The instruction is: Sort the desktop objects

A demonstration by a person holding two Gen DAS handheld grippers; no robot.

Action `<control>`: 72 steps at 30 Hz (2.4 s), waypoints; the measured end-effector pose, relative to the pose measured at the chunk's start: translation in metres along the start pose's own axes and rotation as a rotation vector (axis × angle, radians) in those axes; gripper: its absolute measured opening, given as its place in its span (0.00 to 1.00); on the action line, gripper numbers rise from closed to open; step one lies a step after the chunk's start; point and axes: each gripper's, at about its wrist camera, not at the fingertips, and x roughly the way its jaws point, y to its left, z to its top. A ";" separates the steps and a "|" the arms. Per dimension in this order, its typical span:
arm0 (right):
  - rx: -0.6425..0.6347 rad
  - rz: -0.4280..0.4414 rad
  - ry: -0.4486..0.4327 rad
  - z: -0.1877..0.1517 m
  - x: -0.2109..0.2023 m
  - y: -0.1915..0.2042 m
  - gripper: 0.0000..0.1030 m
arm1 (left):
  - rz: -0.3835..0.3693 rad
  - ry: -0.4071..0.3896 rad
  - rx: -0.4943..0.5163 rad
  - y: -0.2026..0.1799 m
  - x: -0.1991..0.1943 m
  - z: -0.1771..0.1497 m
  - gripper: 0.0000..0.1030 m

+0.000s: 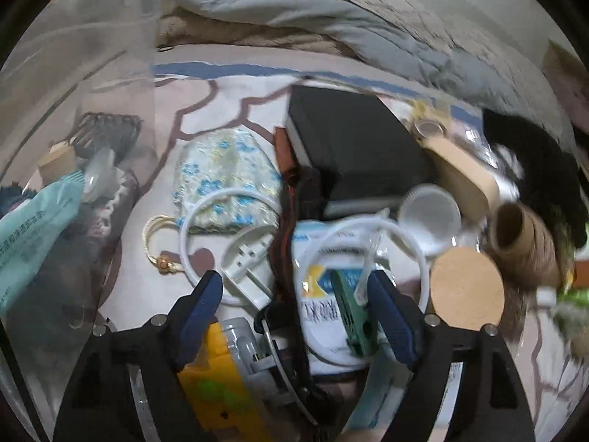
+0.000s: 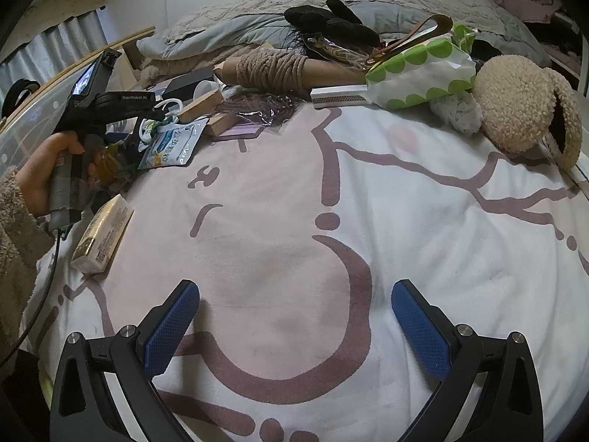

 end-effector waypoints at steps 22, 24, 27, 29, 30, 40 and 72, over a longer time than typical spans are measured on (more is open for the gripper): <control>0.029 0.033 0.002 0.000 -0.004 -0.003 1.00 | -0.069 0.124 0.138 -0.019 -0.073 -0.122 0.77; 0.030 0.034 0.002 0.000 -0.004 -0.003 1.00 | -0.076 0.131 0.143 -0.020 -0.078 -0.126 0.77; 0.029 0.033 0.002 0.000 -0.004 -0.003 1.00 | -0.083 0.141 0.150 -0.021 -0.087 -0.133 0.77; 0.029 0.033 0.002 0.000 -0.004 -0.003 1.00 | -0.076 0.135 0.164 -0.022 -0.093 -0.137 0.75; 0.029 0.032 0.002 0.000 -0.004 -0.003 1.00 | -0.069 0.126 0.165 -0.022 -0.097 -0.139 0.74; 0.028 0.030 0.002 0.000 -0.004 -0.003 1.00 | -0.007 -0.031 0.170 -0.034 -0.143 -0.156 0.75; 0.091 0.171 -0.036 -0.006 -0.031 -0.009 1.00 | -0.162 0.045 0.243 -0.076 -0.157 -0.230 0.81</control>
